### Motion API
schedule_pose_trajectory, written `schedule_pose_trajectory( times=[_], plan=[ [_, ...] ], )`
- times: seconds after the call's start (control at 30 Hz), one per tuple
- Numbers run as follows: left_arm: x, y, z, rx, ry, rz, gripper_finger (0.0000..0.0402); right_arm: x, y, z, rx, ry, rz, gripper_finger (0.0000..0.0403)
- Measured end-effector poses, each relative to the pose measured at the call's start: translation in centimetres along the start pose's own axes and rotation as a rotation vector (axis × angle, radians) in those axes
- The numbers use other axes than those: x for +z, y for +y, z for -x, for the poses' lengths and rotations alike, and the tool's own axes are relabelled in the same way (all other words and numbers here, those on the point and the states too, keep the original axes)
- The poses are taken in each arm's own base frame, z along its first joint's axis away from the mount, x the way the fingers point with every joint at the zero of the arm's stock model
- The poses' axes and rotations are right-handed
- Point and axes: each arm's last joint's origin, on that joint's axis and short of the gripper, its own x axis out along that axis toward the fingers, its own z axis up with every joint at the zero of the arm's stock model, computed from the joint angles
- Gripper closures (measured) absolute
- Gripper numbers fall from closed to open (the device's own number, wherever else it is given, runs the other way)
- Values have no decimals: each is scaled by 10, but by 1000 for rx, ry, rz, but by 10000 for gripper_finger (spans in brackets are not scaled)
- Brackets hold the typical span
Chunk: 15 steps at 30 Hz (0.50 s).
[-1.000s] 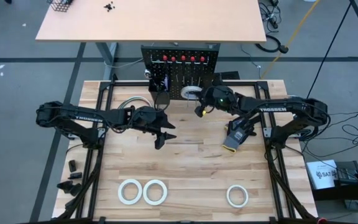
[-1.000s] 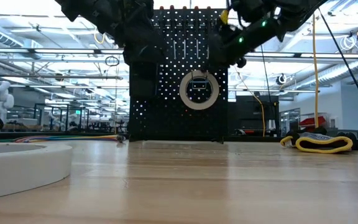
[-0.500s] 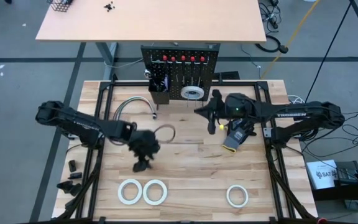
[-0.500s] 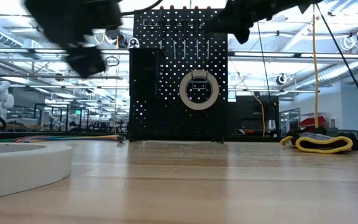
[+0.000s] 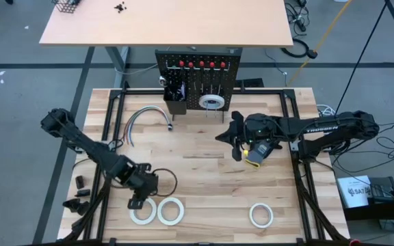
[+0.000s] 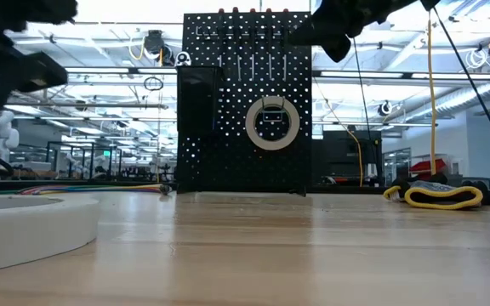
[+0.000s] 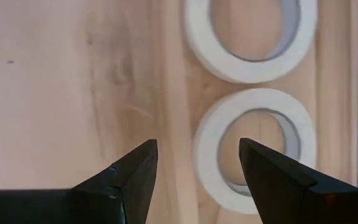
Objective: Hang tools onto peg board
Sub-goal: Hang the white tape on the peg board
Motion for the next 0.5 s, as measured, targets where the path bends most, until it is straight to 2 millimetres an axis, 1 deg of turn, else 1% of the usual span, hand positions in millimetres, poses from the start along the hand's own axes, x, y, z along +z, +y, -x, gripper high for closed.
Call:
schedule_pose_trajectory(
  times=[0.1, 0.2, 0.37, 0.5],
  plan=[
    [-3, -10, -2, -10, -13, -7, 173, 0, 1, 0, 0, 0, 9, 403],
    [-5, -20, -9, -5, -23, -9, 173, 0, 0, 0, 0, 1, 10, 403],
    [-8, -34, -33, 43, -1, -45, 173, 0, 1, 0, 1, 1, 13, 403],
    [-14, -41, -54, 103, 39, -82, 173, -2, 0, 0, -1, 19, 13, 403]
  ],
)
